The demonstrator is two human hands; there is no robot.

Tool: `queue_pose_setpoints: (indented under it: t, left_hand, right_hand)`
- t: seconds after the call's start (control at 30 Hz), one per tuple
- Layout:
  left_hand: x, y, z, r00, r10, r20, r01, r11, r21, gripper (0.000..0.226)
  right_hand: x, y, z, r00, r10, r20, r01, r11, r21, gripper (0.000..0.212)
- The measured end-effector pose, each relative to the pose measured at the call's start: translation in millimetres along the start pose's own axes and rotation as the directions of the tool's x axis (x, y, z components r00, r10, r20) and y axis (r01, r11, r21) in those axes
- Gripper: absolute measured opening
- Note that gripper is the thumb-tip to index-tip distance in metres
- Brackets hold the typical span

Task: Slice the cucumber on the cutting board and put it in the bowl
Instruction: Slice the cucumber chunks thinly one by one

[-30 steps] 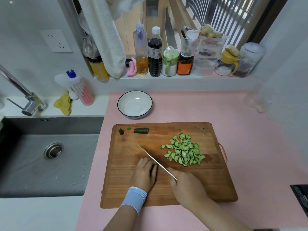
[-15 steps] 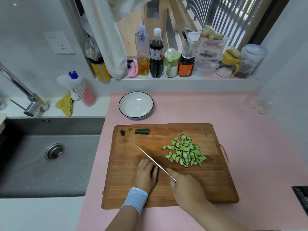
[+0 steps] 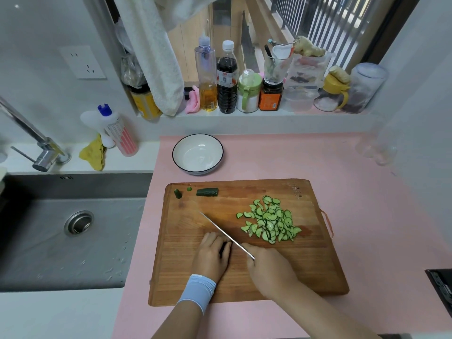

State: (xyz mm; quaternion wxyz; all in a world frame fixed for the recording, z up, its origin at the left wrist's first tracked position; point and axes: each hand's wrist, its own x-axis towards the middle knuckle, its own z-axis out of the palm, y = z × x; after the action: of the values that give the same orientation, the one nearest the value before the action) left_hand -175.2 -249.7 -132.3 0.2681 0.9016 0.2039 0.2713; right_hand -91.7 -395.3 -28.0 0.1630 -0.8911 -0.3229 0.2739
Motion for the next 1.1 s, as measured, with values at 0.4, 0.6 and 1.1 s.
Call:
queue_pose_setpoints:
  t: [0.4,0.6,1.1]
  left_hand:
    - [-3,-1,0,0.999,-0.029,0.024,0.029,1.000,-0.004,0.012]
    - [-3,1,-1,0.999,-0.034,0.035,0.035,0.999,-0.014,0.011]
    - [-7,5,-2,1.000,0.004,-0.013,-0.003,0.999,0.054,0.009]
  right_hand:
    - [-1,-3,-2,1.000,-0.020,-0.011,0.019,0.999,-0.043,0.044]
    - [-21,2,-3,0.999,-0.020,-0.031,0.019,0.999,-0.041,0.045]
    - [5,2,2,0.996,-0.077,0.039,0.077,0.997,-0.008,0.046]
